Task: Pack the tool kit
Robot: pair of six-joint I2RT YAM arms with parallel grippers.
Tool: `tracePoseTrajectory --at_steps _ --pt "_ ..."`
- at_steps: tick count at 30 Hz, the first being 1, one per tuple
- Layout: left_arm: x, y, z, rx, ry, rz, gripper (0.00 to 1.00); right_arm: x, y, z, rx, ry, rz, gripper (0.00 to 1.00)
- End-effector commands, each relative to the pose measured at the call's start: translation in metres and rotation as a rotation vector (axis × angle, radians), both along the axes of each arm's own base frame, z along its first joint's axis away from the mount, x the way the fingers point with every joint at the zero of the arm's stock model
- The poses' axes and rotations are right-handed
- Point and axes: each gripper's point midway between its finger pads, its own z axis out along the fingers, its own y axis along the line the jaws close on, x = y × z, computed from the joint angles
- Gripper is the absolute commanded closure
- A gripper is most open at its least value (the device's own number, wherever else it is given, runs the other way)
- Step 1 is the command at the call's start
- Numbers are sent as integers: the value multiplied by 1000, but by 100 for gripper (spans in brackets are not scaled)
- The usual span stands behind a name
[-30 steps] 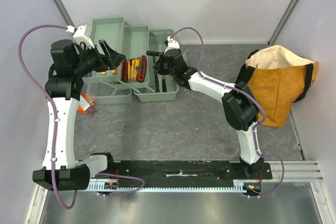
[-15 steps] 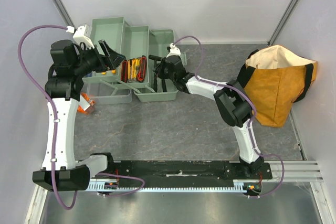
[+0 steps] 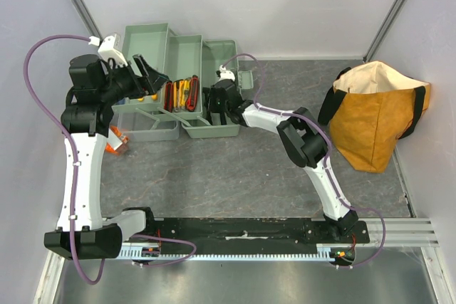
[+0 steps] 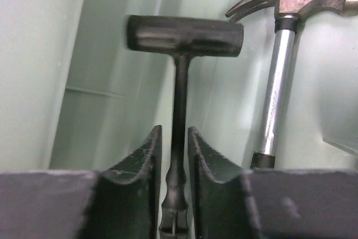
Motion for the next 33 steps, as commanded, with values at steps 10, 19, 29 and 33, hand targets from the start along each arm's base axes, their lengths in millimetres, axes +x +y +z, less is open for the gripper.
tracePoseTrajectory --at_steps 10,19,29,33 --pt "13 23 10 11 12 159 19 -1 -32 94 -61 -149 -53 45" --pt "24 27 23 8 -37 183 19 -26 -92 178 -15 -219 -76 36" --pt "36 35 27 12 -58 227 18 -34 -138 111 -240 -35 35 14" --pt "41 33 26 -20 -40 223 17 -41 -135 78 -265 57 59 30"
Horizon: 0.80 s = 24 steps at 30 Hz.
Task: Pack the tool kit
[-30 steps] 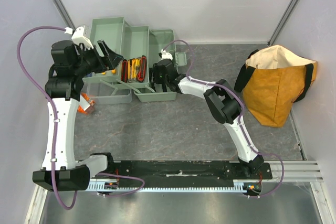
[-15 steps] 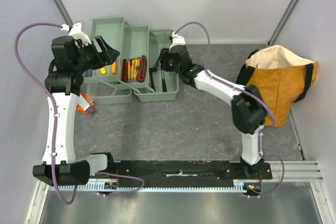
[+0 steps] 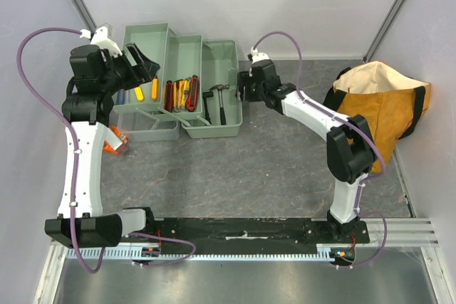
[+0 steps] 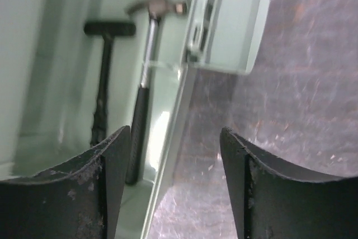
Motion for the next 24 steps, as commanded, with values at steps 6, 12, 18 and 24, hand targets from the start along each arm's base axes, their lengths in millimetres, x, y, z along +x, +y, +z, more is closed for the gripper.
tracePoseTrajectory --at_steps 6,12,18,24 --pt "17 6 20 -64 -41 36 17 -21 -7 -64 -149 178 49 48" --pt "26 26 25 -61 -51 71 17 -25 -24 -79 -143 252 -3 79" --pt "41 66 28 -52 -44 134 16 -34 -72 -83 -170 287 -166 100" --pt "59 96 -10 -75 45 212 16 -51 -101 -86 -172 309 -240 100"
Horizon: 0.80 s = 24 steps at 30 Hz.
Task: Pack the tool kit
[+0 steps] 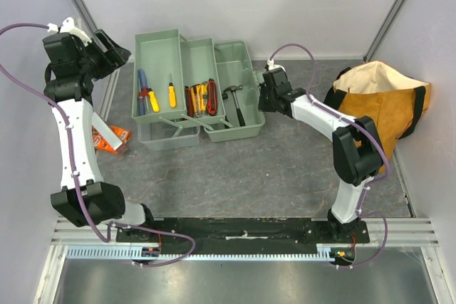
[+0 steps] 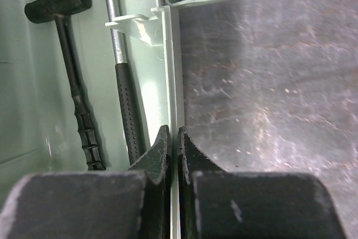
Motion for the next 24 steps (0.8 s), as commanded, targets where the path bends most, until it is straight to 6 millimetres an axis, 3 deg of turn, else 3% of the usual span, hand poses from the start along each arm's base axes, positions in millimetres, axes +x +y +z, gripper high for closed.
tracePoseTrajectory --at_steps 1,4,7,10,13,16,21,24 --pt "14 15 -24 -24 48 30 16 -29 -45 -16 -99 90 -95 100" --pt "18 25 -65 -59 140 60 19 -35 -50 -19 -93 101 -118 100" --pt "17 48 -110 -90 240 201 26 -39 -54 -28 -89 125 -141 100" --pt "12 50 -148 -112 282 235 28 -40 -52 -32 -71 143 -152 100" --pt "9 56 -169 -122 301 268 29 -40 -50 -36 -60 152 -156 100" --pt "10 46 -186 -132 313 199 30 -42 -51 -39 -61 156 -157 100" --pt "10 31 -222 -126 394 61 43 -43 -51 -45 -53 176 -172 100" --pt "9 18 -229 -141 376 -24 47 -42 -51 -44 -44 176 -176 100"
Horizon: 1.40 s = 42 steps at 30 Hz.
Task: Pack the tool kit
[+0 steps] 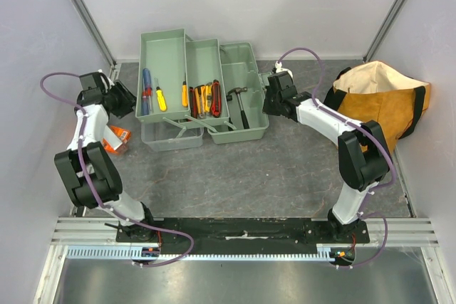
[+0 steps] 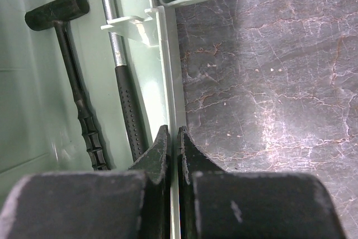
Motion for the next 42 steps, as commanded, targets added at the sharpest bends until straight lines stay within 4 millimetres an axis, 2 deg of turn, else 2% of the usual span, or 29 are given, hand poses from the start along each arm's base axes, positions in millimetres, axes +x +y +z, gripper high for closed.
tracePoseTrajectory --at_steps 1,6,12,18,21,23,25,29,35,39,42 --pt "6 -15 -9 -18 -66 -144 47 -25 -27 -41 -55 157 -92 100" --pt "3 -14 -27 -3 -28 -164 47 -25 -28 -42 -52 162 -91 100" --pt "6 -23 -39 -62 6 -206 53 -24 -27 -44 -43 167 -94 100" --pt "7 -21 -51 -54 53 -198 56 -24 -23 -43 -32 162 -78 99" --pt "10 -19 -50 -43 52 -196 69 -22 -23 -42 -22 158 -81 99" --pt "12 -19 -46 -31 48 -194 84 -23 -22 -43 -18 160 -78 99" --pt "15 -18 -41 -18 41 -193 98 -23 -22 -43 -16 160 -80 99" --pt "21 -12 -16 11 20 -161 98 -22 -17 -38 -5 152 -52 99" --pt "34 -7 46 104 -88 -148 98 -20 -9 -30 -4 129 2 99" --pt "38 -13 76 198 -134 -171 98 -24 7 -28 -7 118 52 100" --pt "41 -27 96 289 -149 -196 98 -26 20 -26 -12 106 84 100"
